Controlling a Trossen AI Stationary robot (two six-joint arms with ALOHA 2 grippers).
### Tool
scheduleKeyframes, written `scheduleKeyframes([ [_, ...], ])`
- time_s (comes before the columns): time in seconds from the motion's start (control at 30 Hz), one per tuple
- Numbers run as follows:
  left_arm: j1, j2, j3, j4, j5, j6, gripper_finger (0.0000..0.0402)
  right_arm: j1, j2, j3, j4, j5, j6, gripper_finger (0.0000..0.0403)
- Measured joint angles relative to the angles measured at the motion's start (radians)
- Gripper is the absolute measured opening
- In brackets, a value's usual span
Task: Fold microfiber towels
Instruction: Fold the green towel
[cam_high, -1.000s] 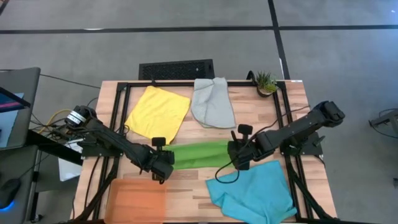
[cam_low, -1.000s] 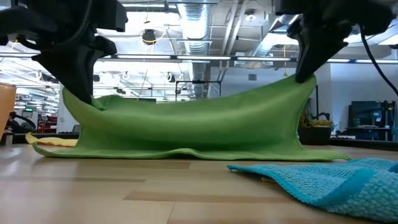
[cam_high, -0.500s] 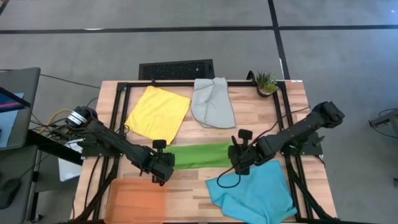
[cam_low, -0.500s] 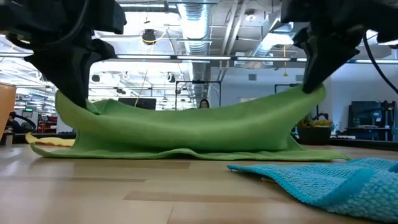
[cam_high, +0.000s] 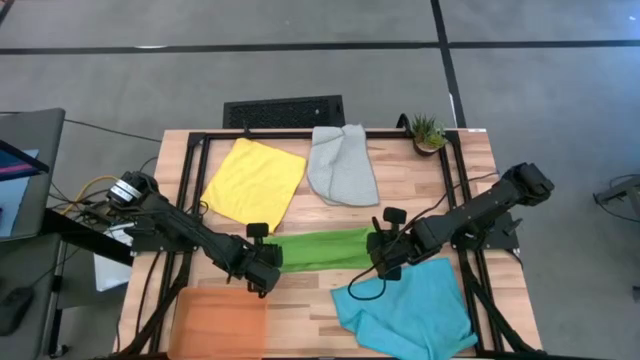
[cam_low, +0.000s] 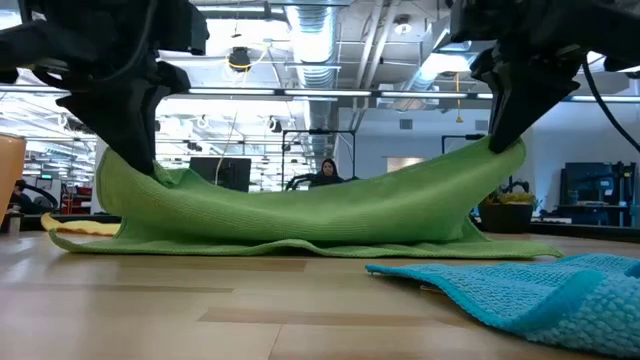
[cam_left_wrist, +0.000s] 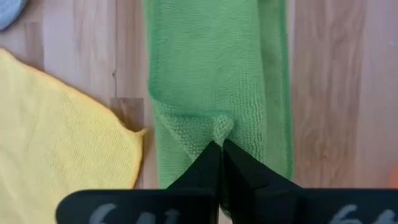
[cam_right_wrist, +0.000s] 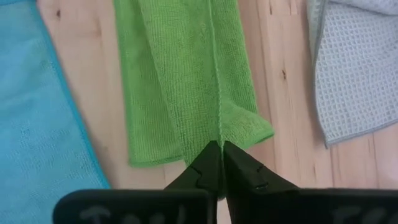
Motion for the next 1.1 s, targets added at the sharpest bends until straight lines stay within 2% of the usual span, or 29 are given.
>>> scheduleKeyframes([
  [0.23, 0.012, 0.0, 0.0, 0.0, 0.026, -0.015, 0.0009, -0.029, 0.0, 0.0, 0.0, 0.0, 0.0, 0.0082],
  [0.63, 0.012, 0.0, 0.0, -0.011, 0.026, -0.06, 0.0133, -0.038, 0.0, 0.0, -0.004, 0.0, 0.001, 0.0183],
  [0.8, 0.012, 0.0, 0.0, -0.016, -0.005, -0.092, 0.0154, -0.073, 0.0, 0.0, -0.001, -0.015, 0.008, 0.0193],
  [1.1, 0.012, 0.0, 0.0, -0.043, -0.009, -0.142, 0.0151, -0.216, 0.0, 0.0, 0.016, -0.166, -0.051, 0.0176],
])
